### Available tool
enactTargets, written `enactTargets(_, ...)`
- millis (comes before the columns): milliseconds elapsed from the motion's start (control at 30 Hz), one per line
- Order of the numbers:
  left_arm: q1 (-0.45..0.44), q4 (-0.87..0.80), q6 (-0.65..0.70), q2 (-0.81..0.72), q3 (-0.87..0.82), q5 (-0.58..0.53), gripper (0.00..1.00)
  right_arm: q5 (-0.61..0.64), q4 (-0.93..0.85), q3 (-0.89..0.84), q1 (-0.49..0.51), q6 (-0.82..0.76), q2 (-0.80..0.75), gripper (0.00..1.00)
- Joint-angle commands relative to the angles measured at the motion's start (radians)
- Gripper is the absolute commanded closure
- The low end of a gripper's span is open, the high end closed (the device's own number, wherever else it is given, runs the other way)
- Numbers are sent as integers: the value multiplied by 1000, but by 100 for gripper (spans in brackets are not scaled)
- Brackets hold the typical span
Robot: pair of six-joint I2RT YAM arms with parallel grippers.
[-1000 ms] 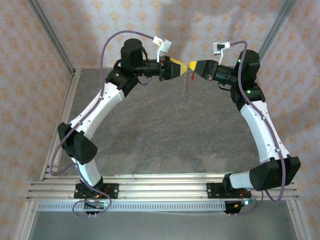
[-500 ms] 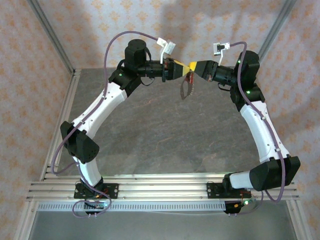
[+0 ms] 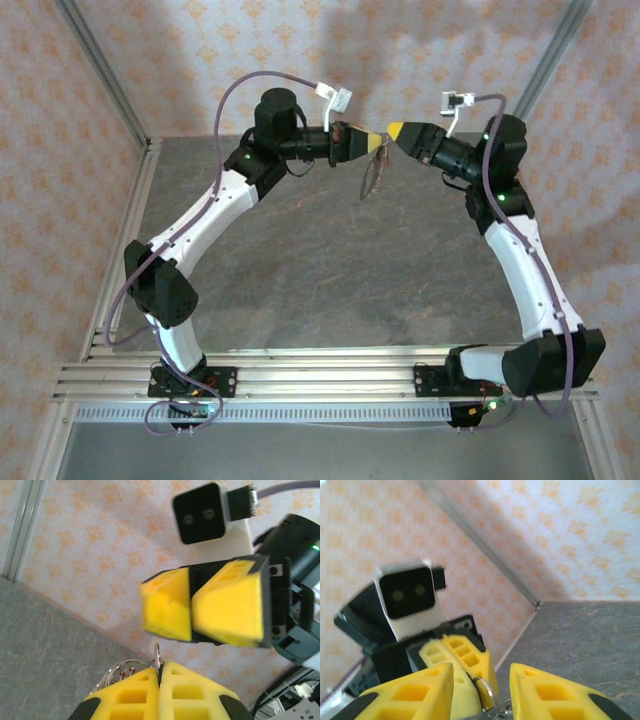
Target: Put the keys on the keyring
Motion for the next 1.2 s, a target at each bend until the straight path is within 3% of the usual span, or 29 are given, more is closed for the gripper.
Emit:
enactTargets(0, -6, 112, -33, -81, -33, -76, 100, 152, 137, -74, -24, 84, -111, 64)
enactTargets(167, -8, 157, -48, -116, -79, -131, 100, 203, 216, -210, -24, 141, -191, 61)
enactTargets(333, -15, 181, -63, -123, -91, -136, 100, 162, 286, -270, -10, 146, -202, 56)
enactTargets(800, -34, 213, -112, -121, -80, -91, 100, 1, 365, -196, 21, 106, -113, 54)
enactTargets(1167, -45, 238, -145, -108, -59, -58, 100, -29, 380, -149, 51, 99, -77, 58)
